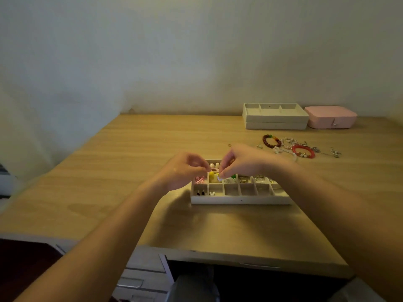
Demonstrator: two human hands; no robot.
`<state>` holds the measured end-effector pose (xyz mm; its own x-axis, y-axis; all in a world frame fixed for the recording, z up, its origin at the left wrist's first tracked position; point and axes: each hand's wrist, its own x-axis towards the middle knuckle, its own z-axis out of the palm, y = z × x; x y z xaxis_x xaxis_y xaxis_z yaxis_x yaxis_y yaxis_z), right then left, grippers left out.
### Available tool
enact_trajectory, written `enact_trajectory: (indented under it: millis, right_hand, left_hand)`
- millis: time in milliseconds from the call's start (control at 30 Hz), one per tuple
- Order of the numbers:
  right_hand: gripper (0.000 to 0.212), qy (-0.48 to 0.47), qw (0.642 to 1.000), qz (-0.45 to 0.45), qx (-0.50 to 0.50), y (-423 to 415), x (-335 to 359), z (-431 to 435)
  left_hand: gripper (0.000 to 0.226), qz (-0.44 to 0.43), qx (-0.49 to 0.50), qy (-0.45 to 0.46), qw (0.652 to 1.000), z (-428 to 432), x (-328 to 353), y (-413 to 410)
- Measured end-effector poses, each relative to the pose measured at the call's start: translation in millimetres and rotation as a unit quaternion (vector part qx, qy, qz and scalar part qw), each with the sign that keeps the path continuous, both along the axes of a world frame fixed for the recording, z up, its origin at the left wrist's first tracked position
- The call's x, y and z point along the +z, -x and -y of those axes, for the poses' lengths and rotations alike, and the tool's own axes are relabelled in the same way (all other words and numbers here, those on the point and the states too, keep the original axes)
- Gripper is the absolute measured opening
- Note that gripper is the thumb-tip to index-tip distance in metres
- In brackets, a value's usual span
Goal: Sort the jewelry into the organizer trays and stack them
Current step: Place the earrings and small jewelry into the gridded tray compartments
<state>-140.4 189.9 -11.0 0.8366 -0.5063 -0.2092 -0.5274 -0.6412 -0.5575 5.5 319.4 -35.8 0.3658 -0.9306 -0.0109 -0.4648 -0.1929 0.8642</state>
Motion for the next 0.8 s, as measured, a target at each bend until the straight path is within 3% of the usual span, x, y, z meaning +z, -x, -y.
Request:
enact_trajectory:
  millis: [100, 233, 300, 567, 800]
  right_hand:
    - [0.003, 0.029, 0.999, -0.023, 0.010, -3.2, -6.6, -4.1]
    - [0.015, 0.066, 0.996, -0.042, 0.034, -5.1, -12.1, -10.7]
    - [0.020, 0.081, 0.995, -0.043, 0.036, -6.4, -15.2, -12.3]
    - [0.015, 0.109, 0.989, -0.081, 0.060, -8.8, -19.0, -18.0]
    - [0.027, 0.236, 0.968, -0.084, 0.032, -9.4, -19.7, -36.8]
  left_hand:
    - [0.015, 0.046, -0.031, -0.017, 0.998, -1.0, -6.5, -3.8]
    - [0.032, 0.112, -0.056, -0.059, 0.990, 1.9, -15.5, -1.8]
    - [0.029, 0.138, -0.064, -0.069, 0.986, 0.8, -16.0, -0.5]
    - [0.026, 0.166, -0.067, -0.074, 0.981, -2.8, -14.9, 0.5]
    - [0.028, 0.164, -0.059, -0.074, 0.982, -3.2, -14.5, 1.4]
